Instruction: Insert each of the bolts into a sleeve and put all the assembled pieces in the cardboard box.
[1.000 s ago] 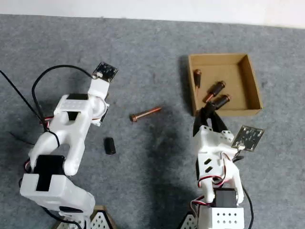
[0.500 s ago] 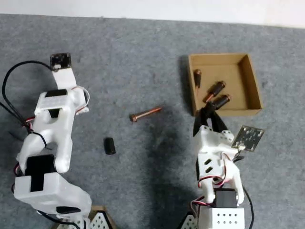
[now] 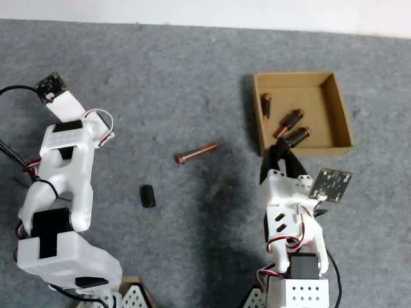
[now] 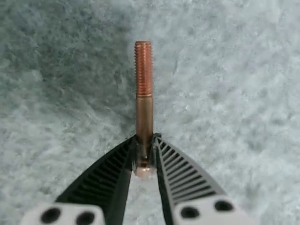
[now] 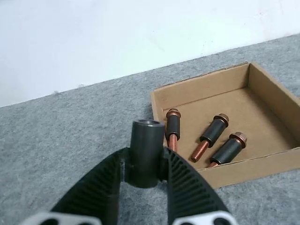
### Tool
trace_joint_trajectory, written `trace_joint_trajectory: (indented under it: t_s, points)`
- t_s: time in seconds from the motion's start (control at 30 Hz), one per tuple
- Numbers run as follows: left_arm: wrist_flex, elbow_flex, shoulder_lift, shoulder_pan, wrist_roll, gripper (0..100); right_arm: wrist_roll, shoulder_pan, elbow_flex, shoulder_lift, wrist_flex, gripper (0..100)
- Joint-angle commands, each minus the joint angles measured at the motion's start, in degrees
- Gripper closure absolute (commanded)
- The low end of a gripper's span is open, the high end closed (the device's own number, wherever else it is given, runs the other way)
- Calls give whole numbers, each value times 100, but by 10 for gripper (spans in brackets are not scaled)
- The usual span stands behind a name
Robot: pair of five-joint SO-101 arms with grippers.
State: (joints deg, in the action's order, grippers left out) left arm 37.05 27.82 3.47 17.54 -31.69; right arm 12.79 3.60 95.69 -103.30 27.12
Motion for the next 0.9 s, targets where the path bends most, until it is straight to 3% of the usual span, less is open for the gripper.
trace_joint_trajectory:
  t_s: [0.0,0.27,0.47,0.87]
  points:
    - [-149,-286,-40,22,-88,993,-70,-31,576,-4,-189,992]
    - [-352,-321,-48,-119,-211,994,-88,-31,576,-4,-189,992]
    - [-352,-171,-40,374,-2655,993,-105,-31,576,-4,-189,992]
    - [-536,-84,-40,435,-2725,993,-105,-31,576,-4,-189,992]
